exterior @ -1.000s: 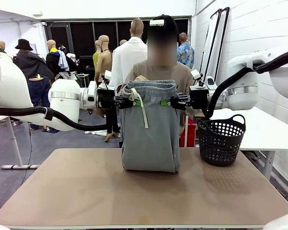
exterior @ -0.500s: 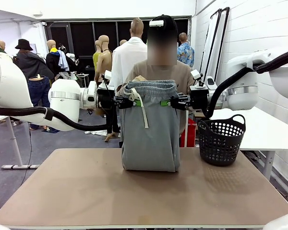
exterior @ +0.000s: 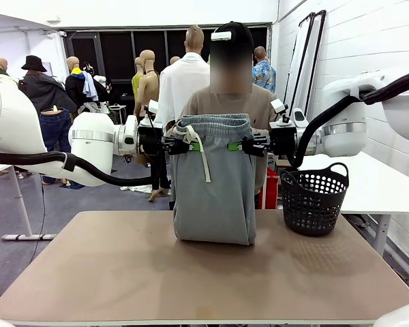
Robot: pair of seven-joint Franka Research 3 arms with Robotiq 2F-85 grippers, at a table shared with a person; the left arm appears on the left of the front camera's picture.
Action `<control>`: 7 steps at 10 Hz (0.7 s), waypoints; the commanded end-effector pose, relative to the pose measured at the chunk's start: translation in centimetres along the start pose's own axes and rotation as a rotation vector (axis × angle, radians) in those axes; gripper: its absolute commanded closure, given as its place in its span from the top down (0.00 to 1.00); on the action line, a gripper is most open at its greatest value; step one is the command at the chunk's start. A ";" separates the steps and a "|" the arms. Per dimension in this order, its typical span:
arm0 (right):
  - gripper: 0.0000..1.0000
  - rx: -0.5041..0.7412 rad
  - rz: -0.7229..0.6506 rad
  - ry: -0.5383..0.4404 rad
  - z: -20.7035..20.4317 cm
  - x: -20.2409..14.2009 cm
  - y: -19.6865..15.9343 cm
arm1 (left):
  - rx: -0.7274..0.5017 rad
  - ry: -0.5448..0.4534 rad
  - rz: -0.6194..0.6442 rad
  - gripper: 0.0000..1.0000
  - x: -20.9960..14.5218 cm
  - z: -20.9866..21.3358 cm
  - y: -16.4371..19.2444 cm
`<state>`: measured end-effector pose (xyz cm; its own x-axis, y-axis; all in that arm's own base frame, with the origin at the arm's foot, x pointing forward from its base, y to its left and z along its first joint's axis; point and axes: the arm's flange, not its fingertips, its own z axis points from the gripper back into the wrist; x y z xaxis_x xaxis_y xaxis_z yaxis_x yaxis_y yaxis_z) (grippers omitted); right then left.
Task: Fold the training pants.
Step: Release the ends of the Training pants and then grab the overlapped ends.
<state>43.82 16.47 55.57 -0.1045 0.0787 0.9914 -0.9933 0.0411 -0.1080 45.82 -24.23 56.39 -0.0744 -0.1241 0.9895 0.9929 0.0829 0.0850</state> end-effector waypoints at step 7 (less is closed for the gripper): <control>0.00 0.011 0.005 -0.008 -0.1 0.3 0.2 | 0.011 -0.024 -0.021 0.00 0.1 0.0 -0.4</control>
<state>43.82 16.47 55.57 -0.1045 0.0787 0.9914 -0.9933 0.0411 -0.1080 45.81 -24.23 56.39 -0.0745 -0.1240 0.9895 0.9929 0.0829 0.0851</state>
